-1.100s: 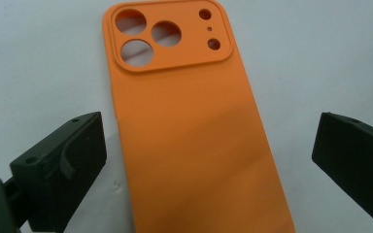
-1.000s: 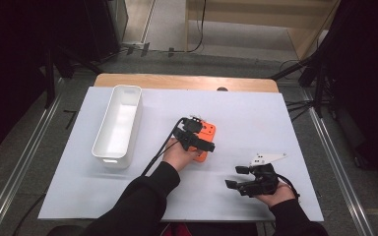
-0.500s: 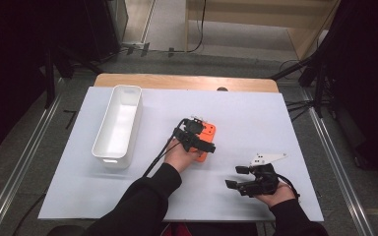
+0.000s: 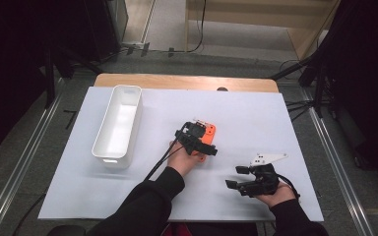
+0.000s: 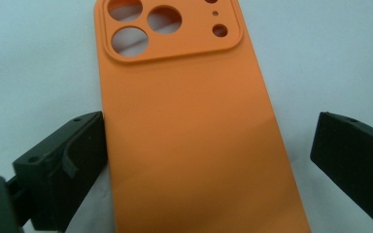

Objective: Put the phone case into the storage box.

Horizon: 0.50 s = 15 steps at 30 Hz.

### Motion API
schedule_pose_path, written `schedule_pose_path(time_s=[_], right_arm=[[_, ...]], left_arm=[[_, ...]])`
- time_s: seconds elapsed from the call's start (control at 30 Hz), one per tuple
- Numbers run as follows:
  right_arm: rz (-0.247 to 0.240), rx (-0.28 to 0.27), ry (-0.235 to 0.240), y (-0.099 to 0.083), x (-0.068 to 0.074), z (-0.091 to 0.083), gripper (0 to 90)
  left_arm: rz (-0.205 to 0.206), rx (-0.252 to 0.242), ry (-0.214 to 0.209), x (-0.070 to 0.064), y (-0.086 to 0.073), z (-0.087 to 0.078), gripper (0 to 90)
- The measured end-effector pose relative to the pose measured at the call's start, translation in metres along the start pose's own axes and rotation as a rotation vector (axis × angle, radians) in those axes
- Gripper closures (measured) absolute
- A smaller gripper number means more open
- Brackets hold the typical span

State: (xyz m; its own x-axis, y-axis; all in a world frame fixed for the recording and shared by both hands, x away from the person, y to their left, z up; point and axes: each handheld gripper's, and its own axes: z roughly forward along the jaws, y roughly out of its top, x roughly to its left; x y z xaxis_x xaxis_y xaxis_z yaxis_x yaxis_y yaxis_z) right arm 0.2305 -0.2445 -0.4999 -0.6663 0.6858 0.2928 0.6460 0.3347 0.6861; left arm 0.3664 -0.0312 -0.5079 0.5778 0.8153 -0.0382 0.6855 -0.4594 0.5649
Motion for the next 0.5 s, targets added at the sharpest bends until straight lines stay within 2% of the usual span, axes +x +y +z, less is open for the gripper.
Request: schedule_pose_path(time_s=[0.17,0.33,0.5], right_arm=[[0.001,0.0,-0.001,0.0001,0.0001,0.0001,26.2],[-0.001,0.0,-0.001,0.0,0.0001,0.0002,26.2],[0.0,0.0,-0.001,0.0001,0.0001,0.0003,26.2]], left_arm=[[0.008,-0.023,0.03,-0.0032,-0.0034,0.001,0.9],[0.026,-0.051,0.065,-0.0048,-0.0072,0.0008,6.3],[0.02,-0.061,0.074,-0.0059,-0.0083,0.0009,7.6]])
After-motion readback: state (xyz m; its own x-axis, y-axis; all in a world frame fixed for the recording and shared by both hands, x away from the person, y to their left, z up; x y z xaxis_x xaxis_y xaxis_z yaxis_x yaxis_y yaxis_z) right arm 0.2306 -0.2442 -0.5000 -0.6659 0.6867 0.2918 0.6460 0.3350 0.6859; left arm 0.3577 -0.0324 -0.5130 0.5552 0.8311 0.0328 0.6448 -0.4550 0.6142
